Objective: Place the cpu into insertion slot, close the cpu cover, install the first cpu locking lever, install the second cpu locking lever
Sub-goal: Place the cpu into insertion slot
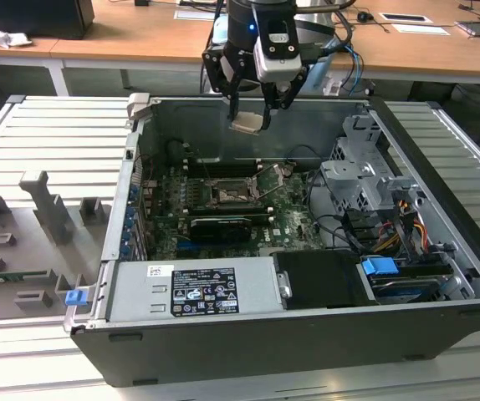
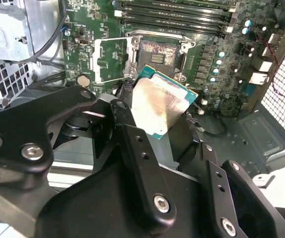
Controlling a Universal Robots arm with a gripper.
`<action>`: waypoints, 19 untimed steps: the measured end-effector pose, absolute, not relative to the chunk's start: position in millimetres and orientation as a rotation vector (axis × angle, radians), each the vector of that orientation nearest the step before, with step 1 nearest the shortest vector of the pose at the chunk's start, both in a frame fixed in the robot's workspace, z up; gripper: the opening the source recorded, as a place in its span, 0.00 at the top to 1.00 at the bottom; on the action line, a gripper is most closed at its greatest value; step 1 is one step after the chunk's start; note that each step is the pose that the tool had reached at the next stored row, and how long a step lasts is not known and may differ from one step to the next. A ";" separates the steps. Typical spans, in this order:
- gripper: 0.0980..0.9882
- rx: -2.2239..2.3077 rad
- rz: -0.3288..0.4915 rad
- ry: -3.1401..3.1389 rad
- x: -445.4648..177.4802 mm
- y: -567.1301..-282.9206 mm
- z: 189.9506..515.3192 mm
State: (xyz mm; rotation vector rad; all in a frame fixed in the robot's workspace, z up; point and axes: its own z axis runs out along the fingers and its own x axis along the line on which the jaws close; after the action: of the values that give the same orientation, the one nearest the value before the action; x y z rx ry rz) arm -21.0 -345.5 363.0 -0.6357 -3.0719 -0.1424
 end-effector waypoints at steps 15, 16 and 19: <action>0.52 -0.858 -0.143 -3.024 -21.0 -345.5 360.4; 0.52 -0.898 -0.143 -3.014 -21.0 -345.5 360.0; 0.52 -0.974 -0.142 -2.993 -21.0 -345.5 359.2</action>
State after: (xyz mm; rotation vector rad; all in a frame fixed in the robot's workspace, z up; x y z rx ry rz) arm -21.0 -345.5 359.2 -0.9737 -2.9926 -0.1423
